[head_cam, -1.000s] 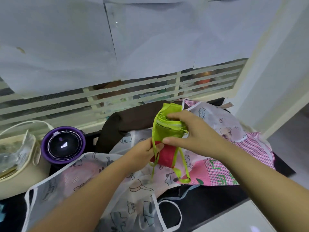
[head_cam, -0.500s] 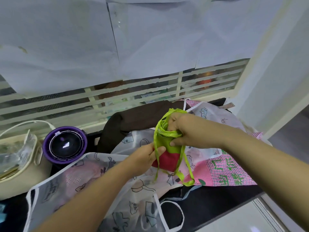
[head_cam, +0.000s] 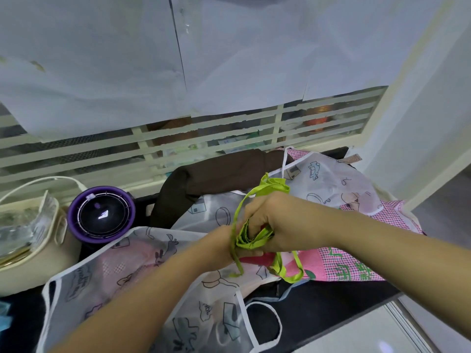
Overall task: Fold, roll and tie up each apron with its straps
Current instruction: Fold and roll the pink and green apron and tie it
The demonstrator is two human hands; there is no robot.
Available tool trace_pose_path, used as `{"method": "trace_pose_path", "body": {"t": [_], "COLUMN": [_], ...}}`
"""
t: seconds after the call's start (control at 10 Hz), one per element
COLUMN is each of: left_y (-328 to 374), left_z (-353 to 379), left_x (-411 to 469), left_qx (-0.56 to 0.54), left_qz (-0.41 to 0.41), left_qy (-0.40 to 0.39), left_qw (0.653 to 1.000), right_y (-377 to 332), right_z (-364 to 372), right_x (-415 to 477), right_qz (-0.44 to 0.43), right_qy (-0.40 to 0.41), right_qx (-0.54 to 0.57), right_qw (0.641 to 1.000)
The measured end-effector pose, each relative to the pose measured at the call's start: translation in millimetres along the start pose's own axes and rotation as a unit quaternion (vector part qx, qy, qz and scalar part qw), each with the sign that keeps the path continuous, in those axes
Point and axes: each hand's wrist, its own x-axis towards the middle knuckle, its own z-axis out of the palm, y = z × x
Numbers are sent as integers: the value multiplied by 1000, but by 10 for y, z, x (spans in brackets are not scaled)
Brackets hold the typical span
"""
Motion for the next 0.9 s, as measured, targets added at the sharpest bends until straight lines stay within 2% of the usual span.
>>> {"method": "trace_pose_path", "body": {"t": [0.1, 0.3, 0.4, 0.5, 0.7, 0.8, 0.9], "left_y": [15, -44, -113, -130, -101, -194, -245], "left_z": [26, 162, 216, 265, 335, 393, 457], "left_x": [-24, 67, 114, 113, 79, 56, 44], "left_qx": [-89, -113, -83, 13, 59, 77, 85], "left_qz": [40, 87, 56, 36, -27, -67, -93], "left_qy": [8, 52, 47, 33, 18, -39, -89], "left_qw": [995, 988, 994, 999, 998, 994, 988], "right_y": [-10, 17, 131, 270, 744, 866, 928], "right_z": [108, 230, 241, 310, 487, 619, 719], "right_x": [-79, -234, -286, -332, -183, -108, -92], "right_qz": [-1, 39, 103, 159, 236, 249, 261], "right_qy": [64, 208, 265, 267, 256, 207, 147], "right_qx": [4, 32, 83, 129, 178, 218, 297], "right_qw": [998, 977, 955, 942, 920, 921, 906]}}
